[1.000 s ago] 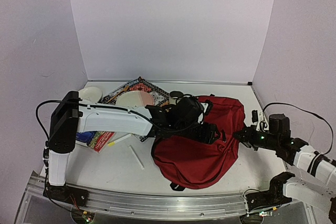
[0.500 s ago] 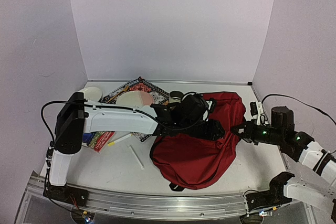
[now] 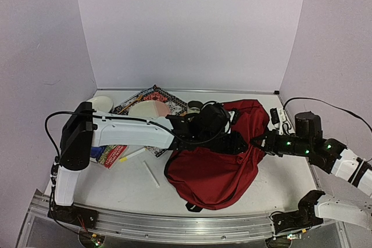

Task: Pack the student bag
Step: Pick up the second largest pocket of the bag.

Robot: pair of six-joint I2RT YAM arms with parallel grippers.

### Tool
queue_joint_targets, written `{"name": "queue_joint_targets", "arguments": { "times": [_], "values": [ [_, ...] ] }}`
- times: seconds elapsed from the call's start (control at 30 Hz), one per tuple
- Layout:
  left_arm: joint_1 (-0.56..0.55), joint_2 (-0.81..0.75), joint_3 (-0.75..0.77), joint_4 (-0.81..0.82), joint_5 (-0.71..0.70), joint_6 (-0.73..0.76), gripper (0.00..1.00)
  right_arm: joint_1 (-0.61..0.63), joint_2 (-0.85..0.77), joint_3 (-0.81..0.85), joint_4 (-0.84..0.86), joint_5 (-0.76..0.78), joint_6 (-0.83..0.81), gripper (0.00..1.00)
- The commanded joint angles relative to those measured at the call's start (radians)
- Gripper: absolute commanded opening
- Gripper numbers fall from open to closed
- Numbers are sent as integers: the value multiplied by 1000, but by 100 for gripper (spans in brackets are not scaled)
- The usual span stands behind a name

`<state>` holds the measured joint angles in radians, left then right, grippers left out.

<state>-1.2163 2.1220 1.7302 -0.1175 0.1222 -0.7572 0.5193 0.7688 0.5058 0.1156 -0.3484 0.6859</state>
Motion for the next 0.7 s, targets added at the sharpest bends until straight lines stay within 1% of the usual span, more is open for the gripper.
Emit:
{"name": "queue_joint_targets", "arguments": {
  "times": [0.0,0.07,0.1,0.4,0.67],
  "values": [
    [8,-119,-59,78,-12,-16,10,20,-3,92,39,-16,-34,0],
    [13,-148,-90,90,-23,-16,2,22,-3,105,29,-17,-38,0],
    [16,-166,-101,96,-29,-16,0,22,-3,113,23,-17,-41,0],
    [37,-276,-211,115,-86,-23,0,25,0,180,-38,-31,-70,0],
    [53,-313,-269,156,-93,-31,0,24,5,208,-51,-37,-77,0]
  ]
}}
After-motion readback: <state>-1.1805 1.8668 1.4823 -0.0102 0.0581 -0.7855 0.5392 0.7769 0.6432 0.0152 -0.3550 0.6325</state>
